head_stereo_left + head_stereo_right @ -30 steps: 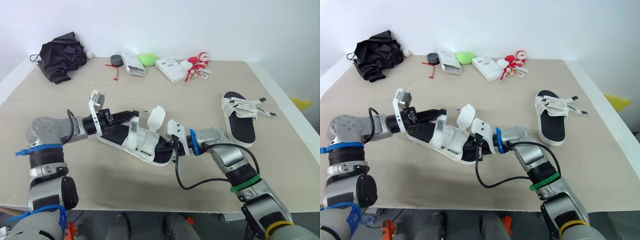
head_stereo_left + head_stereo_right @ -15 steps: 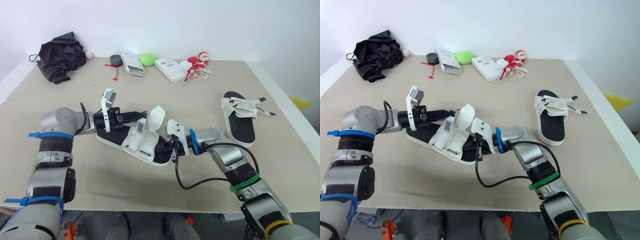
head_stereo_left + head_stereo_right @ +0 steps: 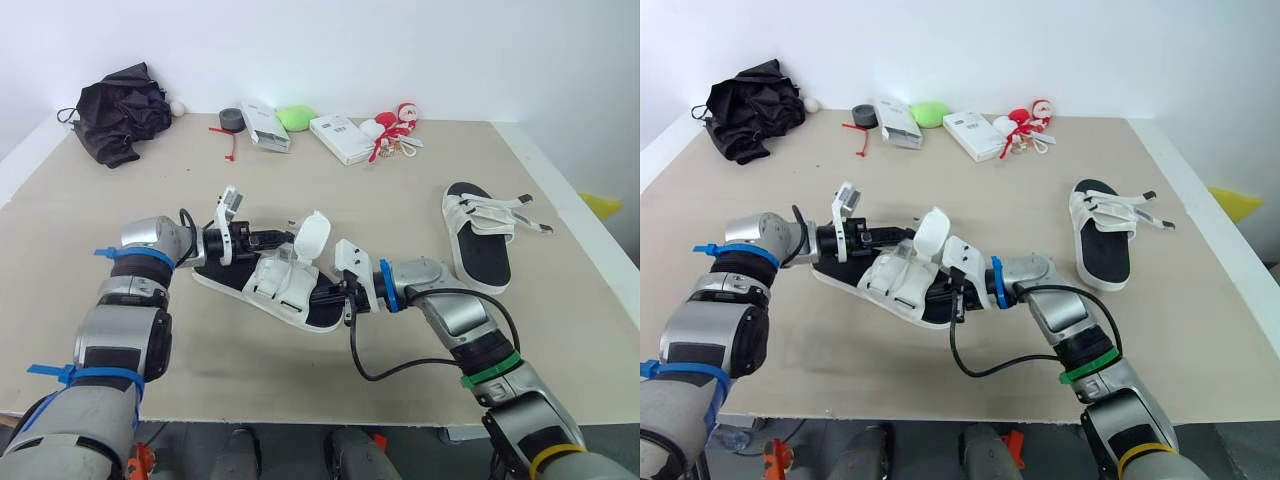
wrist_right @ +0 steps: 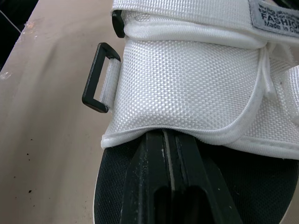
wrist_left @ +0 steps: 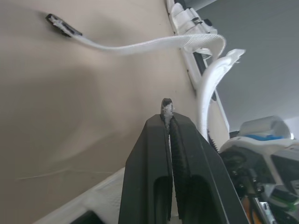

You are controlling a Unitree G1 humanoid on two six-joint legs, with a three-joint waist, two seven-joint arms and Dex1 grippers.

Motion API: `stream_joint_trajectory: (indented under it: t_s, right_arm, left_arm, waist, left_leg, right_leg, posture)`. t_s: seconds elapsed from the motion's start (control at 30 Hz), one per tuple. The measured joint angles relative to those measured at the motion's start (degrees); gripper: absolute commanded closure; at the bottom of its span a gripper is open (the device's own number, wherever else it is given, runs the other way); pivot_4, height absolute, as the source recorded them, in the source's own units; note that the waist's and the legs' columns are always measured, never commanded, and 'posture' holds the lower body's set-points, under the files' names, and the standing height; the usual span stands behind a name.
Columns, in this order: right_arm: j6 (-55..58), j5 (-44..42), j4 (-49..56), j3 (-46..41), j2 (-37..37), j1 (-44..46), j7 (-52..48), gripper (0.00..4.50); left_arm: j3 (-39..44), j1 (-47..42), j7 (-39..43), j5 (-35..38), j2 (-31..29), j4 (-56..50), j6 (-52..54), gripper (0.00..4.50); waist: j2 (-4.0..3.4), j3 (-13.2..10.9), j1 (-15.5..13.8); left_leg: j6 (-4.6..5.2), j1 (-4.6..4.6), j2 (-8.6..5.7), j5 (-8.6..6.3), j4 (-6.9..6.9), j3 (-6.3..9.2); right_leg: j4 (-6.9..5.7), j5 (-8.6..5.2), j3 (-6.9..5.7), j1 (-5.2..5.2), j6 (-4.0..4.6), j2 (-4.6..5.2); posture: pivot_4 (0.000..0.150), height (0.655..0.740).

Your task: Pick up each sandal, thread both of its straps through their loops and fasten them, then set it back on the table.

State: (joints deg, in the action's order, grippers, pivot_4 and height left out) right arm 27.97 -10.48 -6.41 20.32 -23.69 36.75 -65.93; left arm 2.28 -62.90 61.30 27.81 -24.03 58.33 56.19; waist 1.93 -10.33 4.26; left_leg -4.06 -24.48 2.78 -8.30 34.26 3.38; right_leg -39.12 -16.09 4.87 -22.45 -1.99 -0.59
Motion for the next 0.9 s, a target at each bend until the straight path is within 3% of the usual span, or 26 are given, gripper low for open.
stream_joint_trajectory:
  t_s: [0.07, 0.1, 0.2, 0.3, 0.33, 0.47, 0.67, 0.9]
  right_arm:
    - [0.09, 0.00, 0.12, -0.01, 0.00, -0.05, 0.02, 4.50]
    - [0.12, 0.00, 0.16, -0.01, 0.00, -0.06, 0.03, 4.50]
    - [0.14, 0.01, 0.15, 0.02, 0.01, -0.06, 0.10, 4.50]
    - [0.13, 0.02, 0.07, 0.32, 0.05, 0.02, 0.16, 4.50]
    - [0.16, 0.06, -0.12, 0.47, 0.04, 0.01, 0.16, 4.50]
    - [0.24, 0.12, -0.34, 0.91, 0.01, -0.18, 0.07, 4.50]
    - [0.23, 0.06, -0.27, 1.02, -0.21, -0.18, -0.28, 4.50]
    - [0.15, 0.01, -0.48, 1.14, -0.31, 0.13, -0.70, 4.50]
  left_arm:
    - [-1.63, 0.03, 0.59, -2.16, 0.06, -0.01, -1.26, 4.41]
    - [-2.32, 0.09, 0.90, -3.07, 0.11, -0.12, -1.92, 4.15]
    - [-3.34, 0.69, 1.51, -5.16, 0.57, -0.83, -5.49, 3.18]
    - [-6.75, 0.71, 0.41, -9.60, 0.65, -1.96, -10.50, 1.79]
    - [-8.69, 0.90, 0.82, -10.95, 0.82, -2.82, -12.05, 1.64]
    - [-10.92, 1.73, 1.62, -14.09, 0.55, -3.29, -15.79, 1.64]
    - [-9.62, 1.37, 1.27, -14.29, 0.53, -2.20, -15.94, 1.64]
    - [-2.35, -0.79, -4.23, -12.15, 0.07, 0.11, -10.58, 1.64]
  waist:
    - [0.00, 0.00, 0.00]
    - [0.00, 0.00, 0.00]
    - [0.00, 0.01, -0.01]
    - [-0.11, 0.15, 0.03]
    - [-0.24, 0.30, 0.04]
    - [-0.81, 0.72, 0.35]
    - [-0.80, 0.73, 0.52]
    - [-0.77, 0.68, 0.68]
  left_leg:
    - [0.00, 0.00, 0.00, 0.00, 0.00, 0.00]
    - [0.00, 0.00, 0.00, 0.00, 0.00, 0.00]
    - [0.00, 0.05, 0.00, 0.00, 0.00, 0.01]
    - [0.02, 0.16, 0.00, -0.02, 0.00, -0.05]
    - [0.02, 0.21, 0.00, -0.04, 0.00, -0.05]
    - [0.04, 0.61, 0.01, -0.03, -0.01, -0.04]
    - [0.04, 0.68, 0.00, -0.04, -0.02, -0.08]
    - [0.06, 0.37, 0.01, -0.04, -0.07, -0.05]
  right_leg:
    - [0.00, -0.01, 0.01, 0.00, -0.01, 0.00]
    - [0.00, -0.01, 0.01, 0.00, -0.01, 0.00]
    - [0.00, -0.01, 0.00, 0.06, 0.00, 0.00]
    - [0.00, -0.01, 0.07, 0.15, -0.01, 0.00]
    - [0.00, -0.04, 0.07, 0.20, 0.00, 0.00]
    - [-0.02, -0.02, 0.09, 0.42, 0.17, -0.05]
    - [-0.02, -0.02, 0.20, 0.47, 0.16, -0.05]
    - [-0.02, 0.01, 0.19, 0.18, 0.11, -0.10]
  posture:
    - [0.150, 0.7380]
    - [0.150, 0.7380]
    - [0.150, 0.7380]
    - [0.150, 0.7380]
    - [0.150, 0.7380]
    - [0.150, 0.7380]
    - [0.150, 0.7380]
    - [0.150, 0.7380]
